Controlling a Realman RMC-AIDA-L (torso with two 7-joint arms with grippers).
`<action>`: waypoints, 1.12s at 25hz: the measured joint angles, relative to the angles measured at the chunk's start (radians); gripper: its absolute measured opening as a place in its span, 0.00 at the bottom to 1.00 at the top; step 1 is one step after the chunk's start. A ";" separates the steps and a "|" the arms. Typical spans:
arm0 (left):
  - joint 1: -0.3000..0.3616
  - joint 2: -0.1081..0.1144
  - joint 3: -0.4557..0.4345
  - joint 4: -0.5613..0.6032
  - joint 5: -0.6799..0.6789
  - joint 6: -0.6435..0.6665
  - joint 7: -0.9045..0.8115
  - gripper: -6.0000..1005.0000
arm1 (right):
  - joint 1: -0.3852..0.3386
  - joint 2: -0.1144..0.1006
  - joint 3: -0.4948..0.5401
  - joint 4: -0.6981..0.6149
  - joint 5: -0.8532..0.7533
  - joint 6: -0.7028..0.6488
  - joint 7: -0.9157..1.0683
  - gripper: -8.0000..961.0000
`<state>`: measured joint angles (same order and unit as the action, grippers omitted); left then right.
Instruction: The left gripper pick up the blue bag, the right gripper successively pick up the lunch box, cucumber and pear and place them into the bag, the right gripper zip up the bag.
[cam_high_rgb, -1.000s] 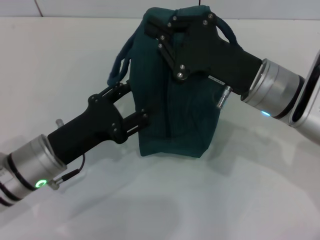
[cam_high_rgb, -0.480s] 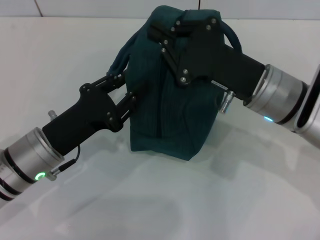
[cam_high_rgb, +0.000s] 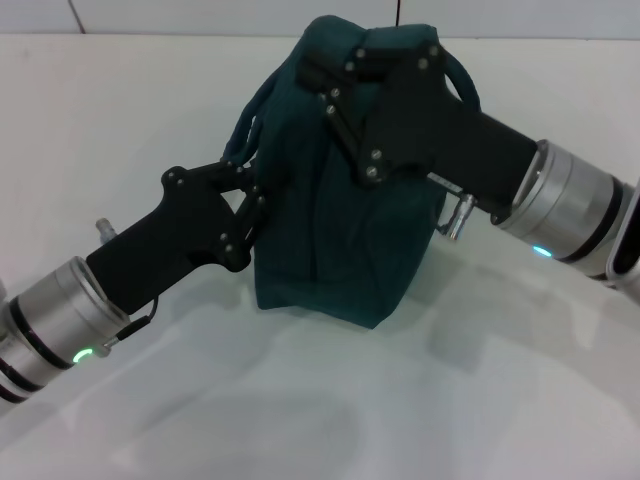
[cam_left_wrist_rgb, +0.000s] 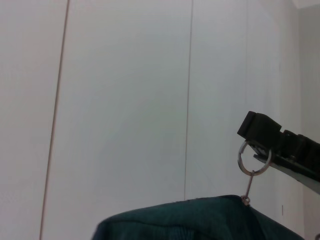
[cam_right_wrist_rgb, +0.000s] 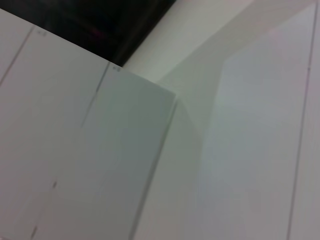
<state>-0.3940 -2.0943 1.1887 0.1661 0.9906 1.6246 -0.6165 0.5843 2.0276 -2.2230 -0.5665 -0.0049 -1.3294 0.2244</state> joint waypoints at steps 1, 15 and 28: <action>0.002 0.001 0.000 0.002 0.000 0.002 0.008 0.16 | 0.000 0.000 -0.008 -0.005 0.000 -0.001 0.000 0.03; 0.087 0.002 -0.002 0.000 -0.001 0.054 0.210 0.06 | 0.003 0.000 -0.038 0.042 0.094 -0.003 0.001 0.03; 0.080 0.008 -0.007 0.005 -0.004 0.024 0.207 0.06 | -0.039 0.000 0.013 0.125 0.193 -0.049 0.004 0.02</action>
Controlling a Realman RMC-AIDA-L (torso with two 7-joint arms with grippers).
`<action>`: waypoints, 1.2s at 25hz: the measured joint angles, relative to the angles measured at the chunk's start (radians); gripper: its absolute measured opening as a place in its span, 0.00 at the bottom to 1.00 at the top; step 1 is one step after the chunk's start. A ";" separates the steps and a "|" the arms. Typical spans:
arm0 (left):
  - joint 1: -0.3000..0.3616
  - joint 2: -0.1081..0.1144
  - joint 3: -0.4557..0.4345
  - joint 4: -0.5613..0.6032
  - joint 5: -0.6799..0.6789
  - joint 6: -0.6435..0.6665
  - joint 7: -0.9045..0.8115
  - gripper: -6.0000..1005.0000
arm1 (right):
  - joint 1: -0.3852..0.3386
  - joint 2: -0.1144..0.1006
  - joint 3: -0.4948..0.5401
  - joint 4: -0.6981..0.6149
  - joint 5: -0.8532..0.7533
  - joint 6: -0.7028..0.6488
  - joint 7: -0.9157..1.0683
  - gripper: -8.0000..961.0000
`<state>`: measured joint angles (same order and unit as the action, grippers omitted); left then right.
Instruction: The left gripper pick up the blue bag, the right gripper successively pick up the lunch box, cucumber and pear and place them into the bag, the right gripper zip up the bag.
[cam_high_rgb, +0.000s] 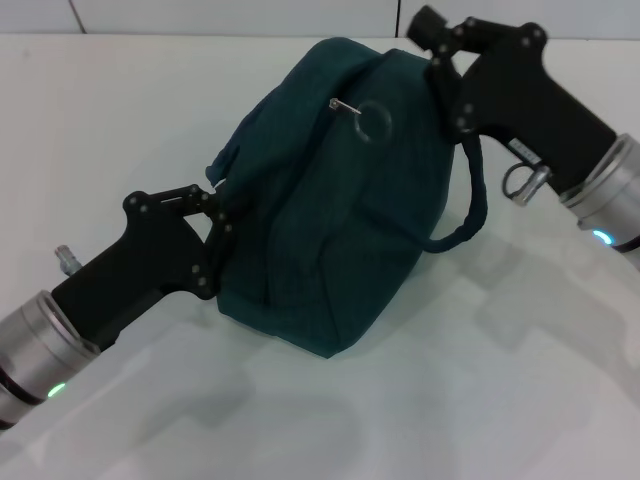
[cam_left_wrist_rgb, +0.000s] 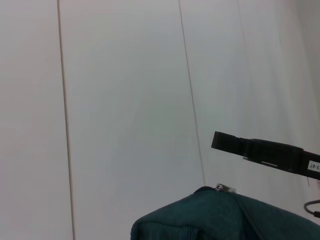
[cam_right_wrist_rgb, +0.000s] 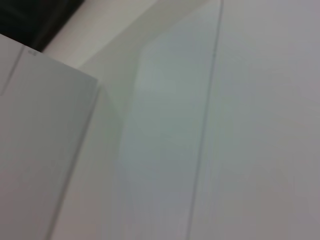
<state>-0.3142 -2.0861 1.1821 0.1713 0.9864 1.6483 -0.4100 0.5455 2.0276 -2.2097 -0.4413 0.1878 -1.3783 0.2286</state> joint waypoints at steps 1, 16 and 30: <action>0.000 0.000 0.000 0.002 0.000 -0.002 0.000 0.06 | -0.004 0.000 0.010 0.002 0.001 0.000 0.000 0.02; -0.013 0.005 -0.001 0.010 0.003 -0.026 0.003 0.06 | -0.032 -0.012 0.036 0.065 -0.090 -0.107 0.085 0.06; -0.048 0.002 0.005 0.029 0.044 -0.030 0.001 0.06 | -0.007 -0.047 0.039 0.105 -0.215 -0.108 0.375 0.51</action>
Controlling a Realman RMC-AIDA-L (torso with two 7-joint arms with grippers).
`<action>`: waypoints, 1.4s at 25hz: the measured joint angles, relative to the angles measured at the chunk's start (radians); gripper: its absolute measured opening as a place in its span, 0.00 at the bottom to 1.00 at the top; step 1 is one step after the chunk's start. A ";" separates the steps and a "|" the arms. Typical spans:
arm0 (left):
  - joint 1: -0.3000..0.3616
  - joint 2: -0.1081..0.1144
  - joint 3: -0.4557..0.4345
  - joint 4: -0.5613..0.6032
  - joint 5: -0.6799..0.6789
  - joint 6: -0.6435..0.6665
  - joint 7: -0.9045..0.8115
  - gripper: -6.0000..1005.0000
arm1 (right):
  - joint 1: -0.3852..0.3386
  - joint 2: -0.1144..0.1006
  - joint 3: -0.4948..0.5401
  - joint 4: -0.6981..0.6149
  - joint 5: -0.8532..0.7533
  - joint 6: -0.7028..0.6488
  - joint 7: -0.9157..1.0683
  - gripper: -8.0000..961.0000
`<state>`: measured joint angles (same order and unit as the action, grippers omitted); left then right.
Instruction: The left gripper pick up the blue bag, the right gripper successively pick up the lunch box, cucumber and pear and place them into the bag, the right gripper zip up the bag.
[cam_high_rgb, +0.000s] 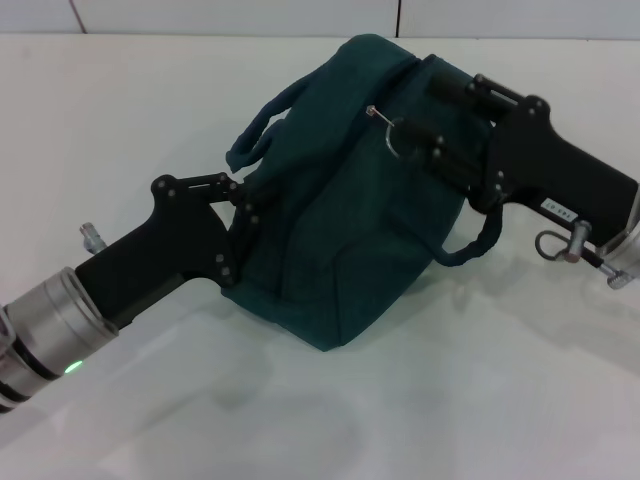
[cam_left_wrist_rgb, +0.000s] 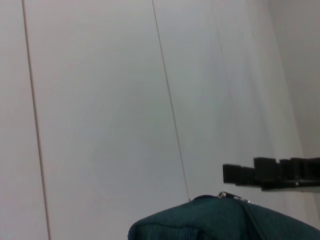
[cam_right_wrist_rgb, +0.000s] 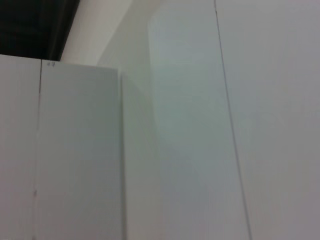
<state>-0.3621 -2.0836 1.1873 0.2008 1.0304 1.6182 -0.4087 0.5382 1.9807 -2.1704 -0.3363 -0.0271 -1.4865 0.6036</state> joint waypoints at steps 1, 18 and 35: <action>-0.003 0.000 0.000 -0.002 0.001 0.000 0.001 0.06 | 0.003 -0.004 0.000 0.004 -0.012 0.001 0.022 0.52; -0.008 -0.003 0.001 -0.001 0.013 -0.003 0.004 0.06 | 0.058 -0.001 0.011 0.074 -0.143 0.043 0.125 0.65; -0.002 -0.003 0.001 -0.006 0.017 -0.003 0.005 0.06 | 0.058 0.000 0.007 0.072 -0.211 -0.025 0.142 0.57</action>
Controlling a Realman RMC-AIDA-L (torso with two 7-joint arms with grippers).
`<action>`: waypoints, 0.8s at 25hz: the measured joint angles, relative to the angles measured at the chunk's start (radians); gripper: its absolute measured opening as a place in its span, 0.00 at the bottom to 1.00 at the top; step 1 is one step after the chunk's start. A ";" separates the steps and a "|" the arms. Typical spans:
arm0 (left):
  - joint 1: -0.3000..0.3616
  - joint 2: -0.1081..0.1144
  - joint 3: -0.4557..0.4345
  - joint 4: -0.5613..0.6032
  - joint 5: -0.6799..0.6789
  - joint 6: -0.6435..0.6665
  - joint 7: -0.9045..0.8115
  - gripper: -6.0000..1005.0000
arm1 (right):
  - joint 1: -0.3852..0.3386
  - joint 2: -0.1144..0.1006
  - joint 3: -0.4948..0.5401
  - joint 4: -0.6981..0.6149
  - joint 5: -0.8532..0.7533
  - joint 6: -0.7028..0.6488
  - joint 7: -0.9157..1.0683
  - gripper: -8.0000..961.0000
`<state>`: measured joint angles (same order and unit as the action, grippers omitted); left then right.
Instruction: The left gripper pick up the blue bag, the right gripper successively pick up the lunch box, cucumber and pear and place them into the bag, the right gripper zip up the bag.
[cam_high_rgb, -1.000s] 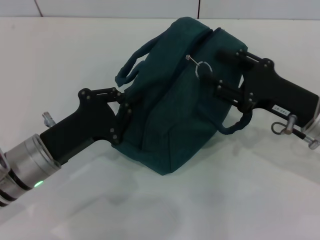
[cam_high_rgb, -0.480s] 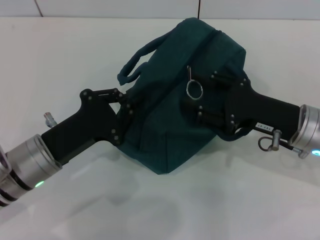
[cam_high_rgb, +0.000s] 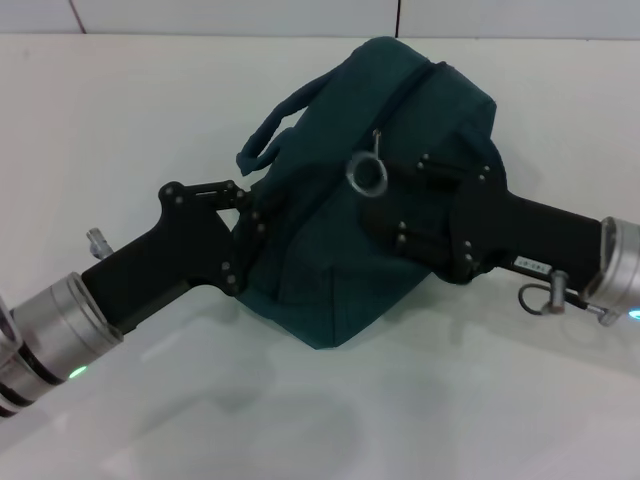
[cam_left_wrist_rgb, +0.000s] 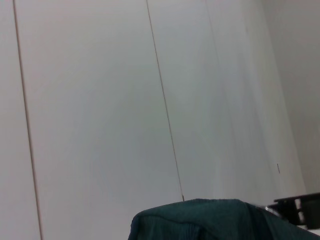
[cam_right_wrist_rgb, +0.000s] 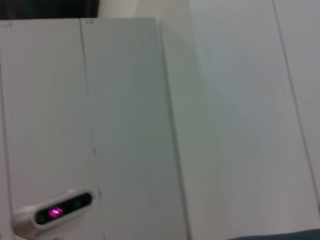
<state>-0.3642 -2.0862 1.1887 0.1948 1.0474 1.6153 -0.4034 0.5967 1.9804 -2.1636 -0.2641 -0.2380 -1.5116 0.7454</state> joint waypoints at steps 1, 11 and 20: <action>0.001 0.000 0.000 0.000 0.000 0.000 0.000 0.06 | 0.001 -0.002 0.000 0.001 -0.007 -0.011 0.007 0.57; 0.005 -0.001 0.000 0.004 0.008 0.003 0.002 0.06 | -0.002 -0.006 0.018 0.004 -0.019 -0.029 0.036 0.56; -0.002 -0.002 0.000 0.006 0.012 0.007 0.003 0.06 | -0.009 -0.007 0.081 0.032 -0.020 -0.003 0.099 0.54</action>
<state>-0.3663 -2.0878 1.1888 0.2009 1.0595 1.6221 -0.4006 0.5878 1.9731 -2.0823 -0.2323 -0.2583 -1.5145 0.8449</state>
